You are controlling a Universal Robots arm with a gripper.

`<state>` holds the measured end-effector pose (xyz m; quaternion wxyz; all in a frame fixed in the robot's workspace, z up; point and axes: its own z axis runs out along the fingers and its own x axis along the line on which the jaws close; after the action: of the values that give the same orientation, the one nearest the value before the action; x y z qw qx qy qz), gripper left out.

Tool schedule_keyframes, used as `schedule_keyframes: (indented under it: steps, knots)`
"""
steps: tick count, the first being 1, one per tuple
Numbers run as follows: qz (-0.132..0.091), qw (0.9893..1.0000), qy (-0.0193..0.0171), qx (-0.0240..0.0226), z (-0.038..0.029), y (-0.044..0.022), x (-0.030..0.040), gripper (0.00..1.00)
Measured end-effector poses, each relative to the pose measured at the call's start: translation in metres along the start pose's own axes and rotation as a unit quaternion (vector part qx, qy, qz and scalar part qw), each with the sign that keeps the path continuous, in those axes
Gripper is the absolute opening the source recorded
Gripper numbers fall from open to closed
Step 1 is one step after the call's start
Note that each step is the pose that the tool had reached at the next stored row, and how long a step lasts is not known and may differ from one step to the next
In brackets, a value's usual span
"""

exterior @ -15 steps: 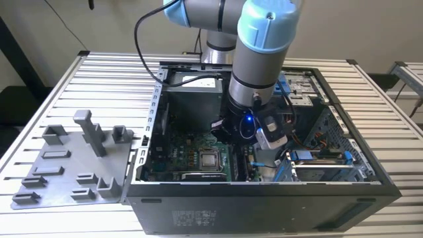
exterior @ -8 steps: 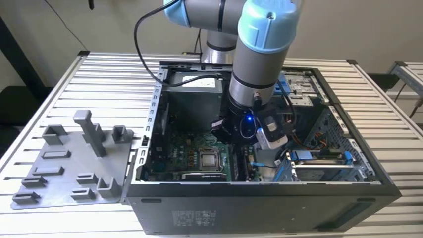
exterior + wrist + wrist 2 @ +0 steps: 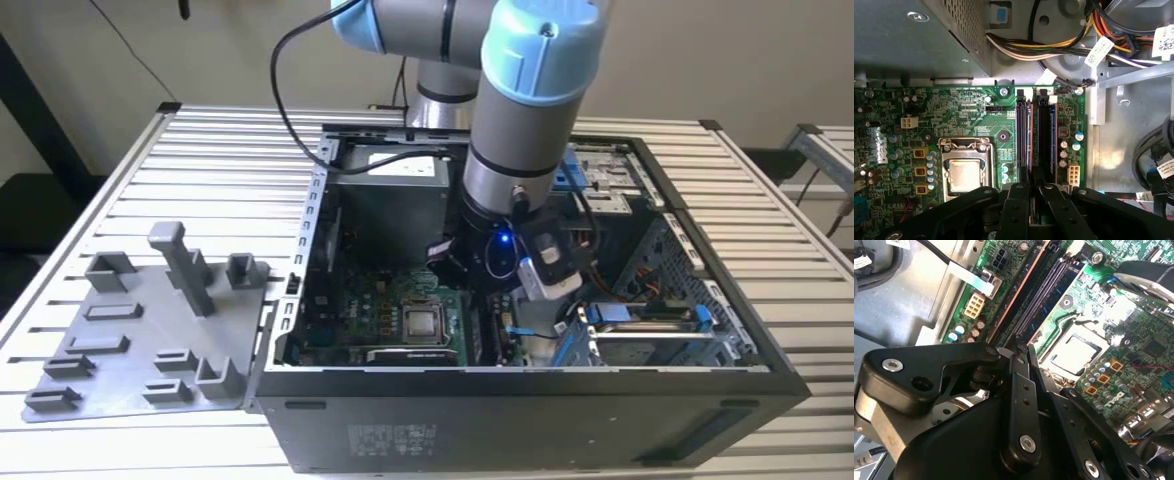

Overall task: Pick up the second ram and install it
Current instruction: 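Insert the second ram into the second slot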

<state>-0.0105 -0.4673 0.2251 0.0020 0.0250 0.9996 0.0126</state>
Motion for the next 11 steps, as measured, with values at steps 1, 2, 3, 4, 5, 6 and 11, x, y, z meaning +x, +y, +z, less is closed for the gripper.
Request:
schedule_keyframes:
  steps: [1,2,3,4,5,6,11]
  knots:
    - [0.0,1.0,0.0,0.0,-0.0003,0.0001,-0.0003,0.14]
    - [0.0,1.0,0.0,-0.0001,-0.0002,0.0001,-0.0004,0.14]
    - [0.0,1.0,0.0,-0.0001,-0.0002,0.0001,-0.0009,0.14]
    - [-0.001,1.0,0.0,-0.0001,-0.0002,0.0001,-0.001,0.14]
    - [-0.001,1.0,0.0,-0.0001,-0.0002,0.0001,-0.001,0.14]
    - [-0.002,1.0,0.0,0.0,-0.0003,0.0001,-0.0012,0.14]
    - [-0.008,1.0,0.0001,0.0,-0.0003,0.0001,-0.0025,0.14]
